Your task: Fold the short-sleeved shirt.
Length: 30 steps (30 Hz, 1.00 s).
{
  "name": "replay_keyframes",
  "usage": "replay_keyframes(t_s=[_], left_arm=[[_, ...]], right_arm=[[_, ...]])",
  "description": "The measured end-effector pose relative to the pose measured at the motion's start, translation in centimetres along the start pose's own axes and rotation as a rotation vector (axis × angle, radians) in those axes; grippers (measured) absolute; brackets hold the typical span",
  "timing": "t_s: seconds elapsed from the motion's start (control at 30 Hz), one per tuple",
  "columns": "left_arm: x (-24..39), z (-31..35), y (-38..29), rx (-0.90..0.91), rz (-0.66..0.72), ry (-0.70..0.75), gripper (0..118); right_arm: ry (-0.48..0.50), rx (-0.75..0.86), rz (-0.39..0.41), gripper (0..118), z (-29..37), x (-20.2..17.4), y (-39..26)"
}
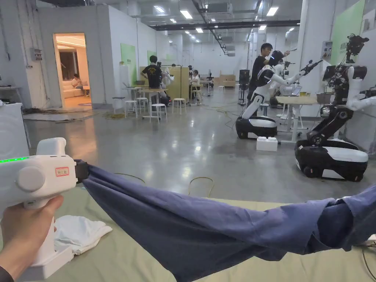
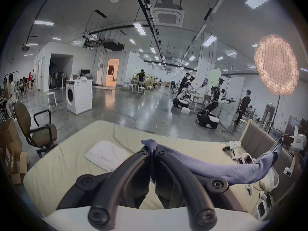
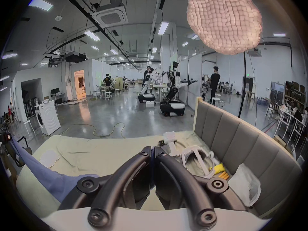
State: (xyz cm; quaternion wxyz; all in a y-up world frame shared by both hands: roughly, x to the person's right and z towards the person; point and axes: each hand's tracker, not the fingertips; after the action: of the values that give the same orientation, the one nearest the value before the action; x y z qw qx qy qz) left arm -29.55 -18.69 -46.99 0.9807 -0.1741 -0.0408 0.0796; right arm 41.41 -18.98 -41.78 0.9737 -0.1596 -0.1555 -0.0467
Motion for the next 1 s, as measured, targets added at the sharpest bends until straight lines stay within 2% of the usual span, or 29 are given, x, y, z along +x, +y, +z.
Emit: replay_keyframes(t_s=[0.13, 0.3, 0.43, 0.53, 0.63, 0.77, 0.87, 0.93, 0.97, 1.0], left_arm=[[-1.5, -1.3, -8.2, -0.154, 0.034, -0.056, 6], [-4.3, 1.3, -19.3, -0.294, 0.179, -0.073, 6], [-6.9, 8.0, -25.0, -0.311, 0.271, -0.084, 6], [-8.8, 12.9, -28.1, -0.318, 0.295, -0.058, 6], [-10.4, 16.3, -31.0, -0.34, 0.351, -0.043, 6], [-10.7, 19.6, -33.0, -0.368, 0.35, -0.023, 6], [-9.4, 20.7, -33.4, -0.395, 0.337, -0.01, 6], [-9.1, 20.3, -33.9, -0.434, 0.29, 0.006, 6], [-9.6, 19.7, -34.2, -0.445, 0.281, 0.012, 16], [-9.3, 19.6, -34.2, -0.45, 0.254, 0.042, 34]], right_arm=[[0.027, -0.15, -0.031, 3, -2.0, 1.2, -8.5], [0.053, -0.325, -0.119, 3, -0.7, 3.6, -20.5], [0.059, -0.367, -0.08, 3, 4.9, 5.9, -27.7], [0.043, -0.405, -0.086, 3, 9.8, 7.8, -31.1], [0.013, -0.429, -0.137, 3, 13.9, 9.9, -33.7], [-0.005, -0.435, -0.207, 3, 18.0, 11.4, -35.3], [-0.009, -0.455, -0.206, 3, 20.2, 10.7, -36.3], [-0.008, -0.482, -0.176, 3, 20.9, 10.2, -37.3], [-0.012, -0.485, -0.17, 3, 21.0, 10.1, -37.7], [-0.013, -0.5, -0.169, 5, 21.0, 10.0, -38.0]])
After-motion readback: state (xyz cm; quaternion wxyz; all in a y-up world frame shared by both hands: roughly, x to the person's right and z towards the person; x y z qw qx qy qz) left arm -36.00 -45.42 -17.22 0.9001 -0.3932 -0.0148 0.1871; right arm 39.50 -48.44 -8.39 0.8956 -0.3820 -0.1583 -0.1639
